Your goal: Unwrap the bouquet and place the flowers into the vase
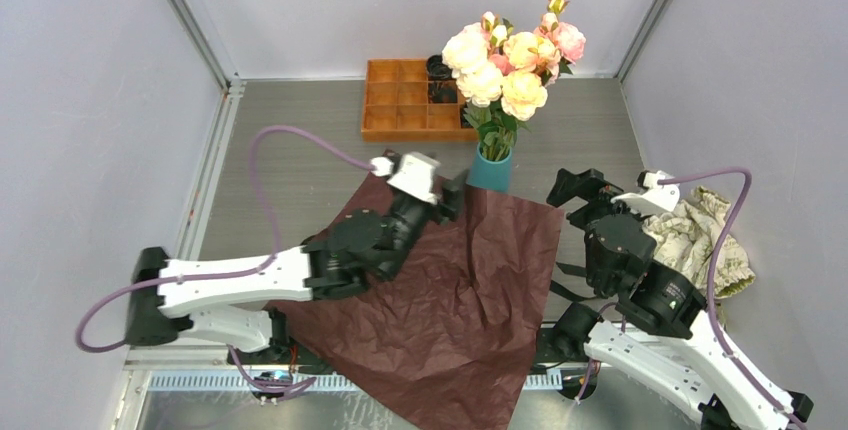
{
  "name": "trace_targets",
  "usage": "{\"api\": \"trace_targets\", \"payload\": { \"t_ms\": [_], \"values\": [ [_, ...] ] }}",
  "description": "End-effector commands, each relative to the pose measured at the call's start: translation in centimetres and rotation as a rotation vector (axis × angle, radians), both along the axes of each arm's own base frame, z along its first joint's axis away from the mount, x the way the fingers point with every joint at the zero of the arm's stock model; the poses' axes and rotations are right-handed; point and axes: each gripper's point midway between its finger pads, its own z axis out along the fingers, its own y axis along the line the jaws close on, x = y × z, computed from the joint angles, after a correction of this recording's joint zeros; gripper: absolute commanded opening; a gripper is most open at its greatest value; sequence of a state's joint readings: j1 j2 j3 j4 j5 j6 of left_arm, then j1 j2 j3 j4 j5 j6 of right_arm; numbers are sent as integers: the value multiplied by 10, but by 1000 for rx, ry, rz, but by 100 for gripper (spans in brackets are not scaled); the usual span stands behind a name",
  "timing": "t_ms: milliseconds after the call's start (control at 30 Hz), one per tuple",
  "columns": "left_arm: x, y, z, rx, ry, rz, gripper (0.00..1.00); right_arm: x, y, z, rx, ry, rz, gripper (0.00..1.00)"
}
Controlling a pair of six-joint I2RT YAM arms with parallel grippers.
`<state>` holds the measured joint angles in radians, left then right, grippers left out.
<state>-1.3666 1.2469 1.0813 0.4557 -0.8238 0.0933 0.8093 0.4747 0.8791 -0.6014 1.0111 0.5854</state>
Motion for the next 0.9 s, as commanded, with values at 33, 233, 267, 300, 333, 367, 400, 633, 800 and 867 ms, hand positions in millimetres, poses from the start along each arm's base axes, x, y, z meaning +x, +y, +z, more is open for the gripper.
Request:
{"api": "trace_targets", "payload": {
  "t_ms": [33, 233, 267, 300, 333, 367, 400, 633, 800, 867],
  "values": [
    [-7, 96, 14, -158, 114, 137, 60, -16, -44, 14, 54, -26, -211, 100],
    [-11, 167, 1, -183, 183, 260, 59, -26, -56, 22, 58, -46, -225, 100],
    [-11, 176, -1, -188, 192, 277, 59, -27, -58, 22, 59, -48, -226, 100],
    [-12, 182, -4, -179, 199, 285, 59, -29, -60, 23, 60, -50, -229, 100],
    [-13, 188, -4, -192, 204, 288, 59, -30, -61, 24, 65, -53, -229, 100],
    [-14, 192, -7, -190, 209, 292, 59, -31, -62, 25, 65, -52, -228, 100],
    [-15, 196, -8, -193, 213, 296, 59, -32, -63, 26, 68, -54, -229, 99],
    [-17, 210, -13, -196, 231, 314, 59, -36, -70, 27, 52, -43, -253, 99],
    [-17, 217, -16, -200, 238, 337, 59, -35, -70, 25, 15, -26, -267, 99],
    [-16, 220, -17, -199, 239, 352, 60, -33, -69, 24, -12, 0, -282, 99]
  ]
}}
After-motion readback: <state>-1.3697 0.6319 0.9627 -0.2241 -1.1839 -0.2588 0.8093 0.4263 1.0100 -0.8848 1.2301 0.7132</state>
